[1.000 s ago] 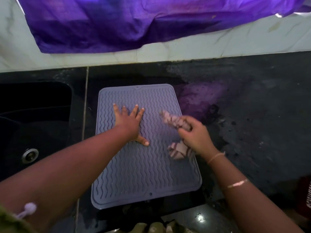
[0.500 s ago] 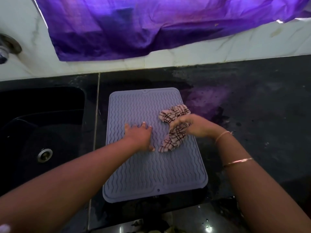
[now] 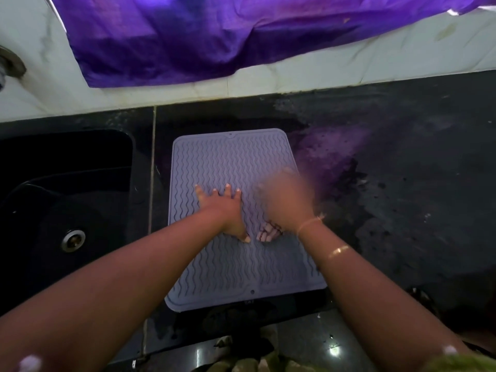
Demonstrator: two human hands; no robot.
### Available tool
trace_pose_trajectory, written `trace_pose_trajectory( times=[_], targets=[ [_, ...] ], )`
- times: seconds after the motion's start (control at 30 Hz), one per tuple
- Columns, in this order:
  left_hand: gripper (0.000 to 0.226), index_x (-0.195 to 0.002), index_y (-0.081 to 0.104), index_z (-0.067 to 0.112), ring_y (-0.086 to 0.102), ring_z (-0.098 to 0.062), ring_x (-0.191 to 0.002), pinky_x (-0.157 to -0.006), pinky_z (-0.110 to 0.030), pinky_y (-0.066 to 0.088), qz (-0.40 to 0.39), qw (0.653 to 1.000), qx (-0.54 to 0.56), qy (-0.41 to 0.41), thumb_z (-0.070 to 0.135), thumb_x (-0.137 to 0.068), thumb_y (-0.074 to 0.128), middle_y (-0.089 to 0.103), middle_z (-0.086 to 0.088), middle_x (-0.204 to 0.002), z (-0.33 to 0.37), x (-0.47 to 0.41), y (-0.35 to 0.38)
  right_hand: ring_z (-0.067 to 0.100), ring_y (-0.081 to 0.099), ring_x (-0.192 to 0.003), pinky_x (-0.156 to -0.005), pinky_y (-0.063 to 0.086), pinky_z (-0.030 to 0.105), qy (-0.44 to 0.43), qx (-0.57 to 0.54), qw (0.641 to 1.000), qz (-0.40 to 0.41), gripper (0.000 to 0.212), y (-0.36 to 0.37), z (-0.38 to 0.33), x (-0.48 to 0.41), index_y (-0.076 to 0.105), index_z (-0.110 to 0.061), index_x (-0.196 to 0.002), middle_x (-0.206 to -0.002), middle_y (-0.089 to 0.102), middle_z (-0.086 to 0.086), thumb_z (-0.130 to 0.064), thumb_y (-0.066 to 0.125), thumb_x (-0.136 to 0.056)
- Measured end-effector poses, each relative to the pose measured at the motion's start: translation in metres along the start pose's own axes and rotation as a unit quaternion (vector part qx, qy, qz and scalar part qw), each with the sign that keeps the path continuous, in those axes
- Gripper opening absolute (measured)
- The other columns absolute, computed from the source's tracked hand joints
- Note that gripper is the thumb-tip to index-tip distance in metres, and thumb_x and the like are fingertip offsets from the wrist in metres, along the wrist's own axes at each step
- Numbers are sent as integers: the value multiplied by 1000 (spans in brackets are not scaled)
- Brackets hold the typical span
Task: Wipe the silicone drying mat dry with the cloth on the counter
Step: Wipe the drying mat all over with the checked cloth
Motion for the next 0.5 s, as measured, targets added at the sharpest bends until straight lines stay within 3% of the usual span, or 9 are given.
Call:
trace_pose_trajectory(
  times=[0.17,0.27,0.33,0.43,0.5],
  targets=[
    [123,-150,-11,18,2,-35,-145,-107,-69,-5,-2,1000,-8,-3,71,-68,63,-11,-8,-159,1,0,-2,36,46,-108,-82,43,47,-46,-5,999,8,39,6,9,68,48,-31,-118,-130,47,5,-29,47,-78],
    [124,-150,-11,18,2,-37,-145,-108,-67,-5,-7,1000,1,-3,70,-67,65,-11,-8,-159,2,-1,-2,35,47,-108,-82,47,44,-70,-5,997,-13,36,10,13,95,49,-33,-115,-133,43,4,-32,46,-79],
    [125,-150,-11,18,2,-37,-145,-108,-67,-5,-6,1000,6,-3,70,-66,67,-10,-8,-159,2,-2,-2,30,48,-107,-82,49,41,-67,-66,995,-20,32,5,18,98,51,-34,-114,-127,45,2,-31,49,-82],
    [126,-150,-10,18,2,-37,-145,-109,-67,-4,0,1000,11,1,70,-65,67,-10,-8,-159,1,-2,-1,25,51,-97,-80,49,38,-47,-181,981,42,30,-21,23,67,57,-28,-114,-106,50,1,-23,53,-85],
    [126,-150,-11,18,2,-37,-145,-109,-67,-4,4,1000,9,4,72,-65,66,-10,-8,-159,1,-2,-1,30,50,-98,-82,49,43,-18,-185,978,97,31,-39,26,27,56,-25,-117,-107,50,5,-20,51,-86]
  ],
)
Point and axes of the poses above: each hand's wrist, its own x-axis away from the middle knuckle, its own y-axis out of the palm, z = x × y, the point moved 6 cm from there along -x, towards the middle knuckle
